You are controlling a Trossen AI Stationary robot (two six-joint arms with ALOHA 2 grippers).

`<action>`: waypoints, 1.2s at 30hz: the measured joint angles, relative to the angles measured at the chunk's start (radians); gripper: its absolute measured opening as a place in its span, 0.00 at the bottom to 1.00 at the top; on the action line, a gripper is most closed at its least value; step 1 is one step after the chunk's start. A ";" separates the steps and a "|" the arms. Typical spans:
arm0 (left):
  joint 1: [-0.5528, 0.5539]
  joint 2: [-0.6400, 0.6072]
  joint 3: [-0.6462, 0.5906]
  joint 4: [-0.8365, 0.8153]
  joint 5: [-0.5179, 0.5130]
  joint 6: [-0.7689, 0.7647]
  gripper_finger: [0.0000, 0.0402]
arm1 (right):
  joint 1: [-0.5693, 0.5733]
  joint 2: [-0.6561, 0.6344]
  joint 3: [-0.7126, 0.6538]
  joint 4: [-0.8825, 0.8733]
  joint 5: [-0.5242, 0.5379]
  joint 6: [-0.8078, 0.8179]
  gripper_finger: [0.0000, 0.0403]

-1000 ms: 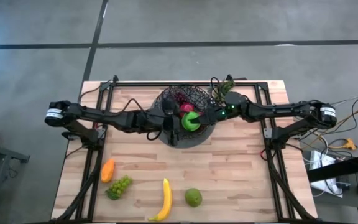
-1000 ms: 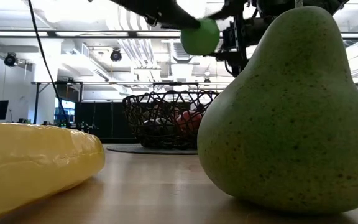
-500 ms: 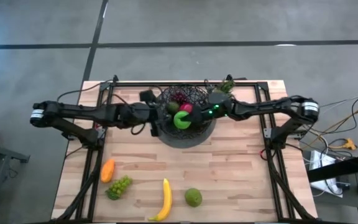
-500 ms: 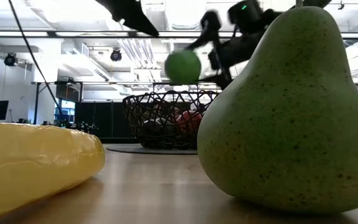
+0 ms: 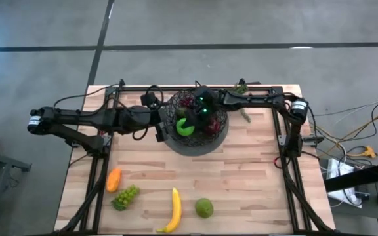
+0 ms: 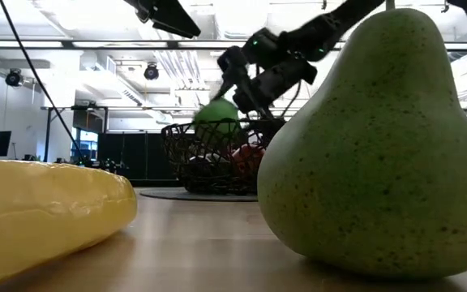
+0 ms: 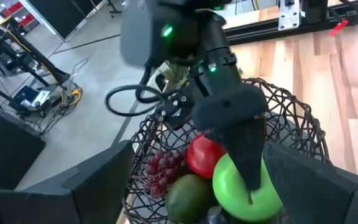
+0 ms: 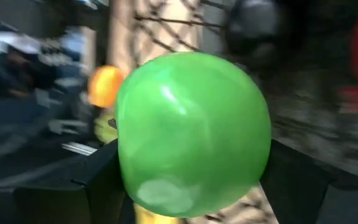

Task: Build produce basket
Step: Put the green apple into the black basket, then put the green pear into the black basket

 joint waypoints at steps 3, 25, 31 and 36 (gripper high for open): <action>0.000 0.000 0.000 0.000 0.001 -0.001 0.85 | -0.005 0.030 0.085 -0.188 0.017 -0.139 0.78; -0.001 0.000 0.000 0.000 0.003 -0.003 0.85 | 0.046 -0.147 0.211 -0.414 0.344 -0.438 0.91; -0.001 0.000 0.000 -0.012 0.008 -0.132 0.85 | 0.241 -0.262 0.174 -0.426 0.422 -0.565 0.91; -0.001 -0.003 0.001 -0.099 0.048 -0.269 0.85 | 0.428 -0.295 0.143 -0.486 0.408 -0.527 0.91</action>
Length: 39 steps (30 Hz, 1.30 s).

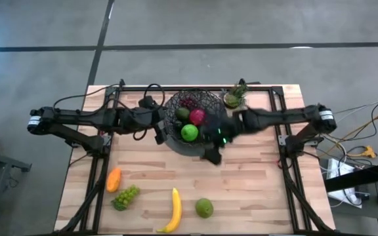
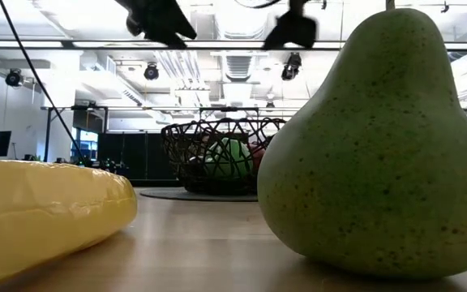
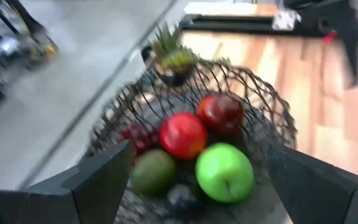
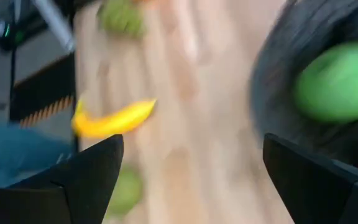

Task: Build produce basket
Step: Put the green pear into the black basket

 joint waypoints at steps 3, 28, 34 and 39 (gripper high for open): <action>0.000 0.000 0.000 -0.071 0.054 -0.045 0.85 | 0.104 0.004 -0.020 -0.037 -0.050 0.062 0.91; 0.000 -0.002 -0.071 -0.158 0.330 -0.065 0.85 | 0.473 0.327 0.050 0.092 0.116 0.344 0.62; -0.001 -0.003 -0.071 -0.159 0.346 -0.062 0.85 | 0.473 0.374 0.107 0.039 0.126 0.300 0.61; -0.003 -0.003 -0.071 -0.164 0.386 -0.064 0.85 | 0.479 0.412 0.154 0.000 0.127 0.281 0.56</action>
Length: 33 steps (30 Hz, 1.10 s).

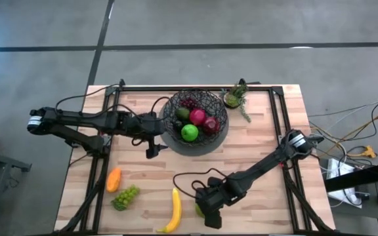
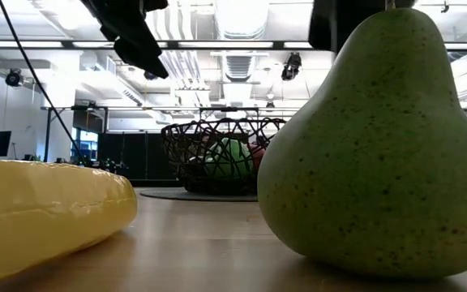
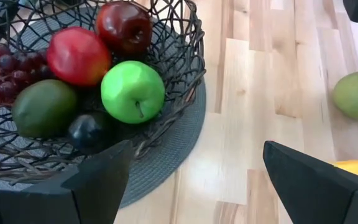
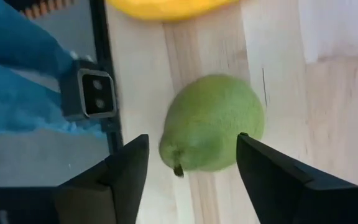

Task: Build produce basket
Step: Put the green pear into the black basket

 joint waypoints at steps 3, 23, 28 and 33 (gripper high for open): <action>-0.004 0.000 0.000 -0.006 0.003 -0.003 0.85 | 0.007 0.031 0.042 -0.066 -0.002 -0.016 0.50; -0.005 0.000 0.000 0.001 0.003 0.001 0.85 | -0.009 0.097 0.274 -0.272 0.008 -0.025 0.02; -0.005 0.000 0.000 0.002 0.003 0.001 0.85 | -0.032 0.095 0.292 -0.273 0.008 -0.028 0.02; -0.005 0.000 0.000 0.001 0.003 0.001 0.85 | -0.026 0.095 0.292 -0.268 -0.012 -0.115 0.03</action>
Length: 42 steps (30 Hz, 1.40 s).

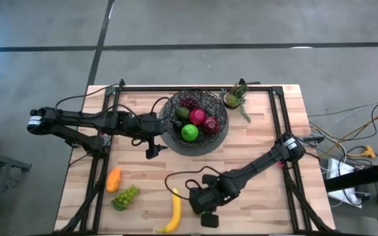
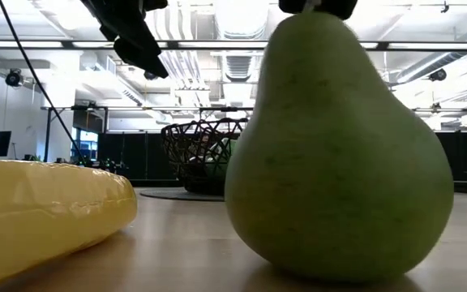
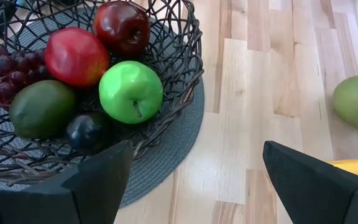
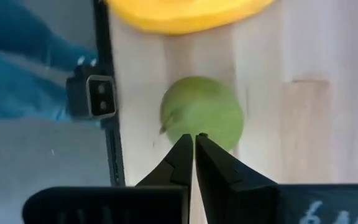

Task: Build produce basket
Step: Put the green pear into the black basket

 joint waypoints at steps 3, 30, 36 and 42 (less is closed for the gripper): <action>0.000 0.000 0.000 0.000 0.000 0.000 0.85 | 0.002 0.001 0.000 0.022 -0.049 -0.058 0.07; 0.000 0.000 -0.002 -0.004 0.000 -0.001 0.85 | 0.023 0.009 -0.054 0.134 0.074 -0.289 0.19; 0.000 0.000 -0.015 -0.003 0.000 -0.002 0.85 | 0.024 0.009 -0.073 0.142 0.074 -0.303 0.17; 0.000 -0.001 -0.035 -0.002 0.001 -0.007 0.85 | 0.025 0.009 -0.100 0.189 0.074 -0.299 0.16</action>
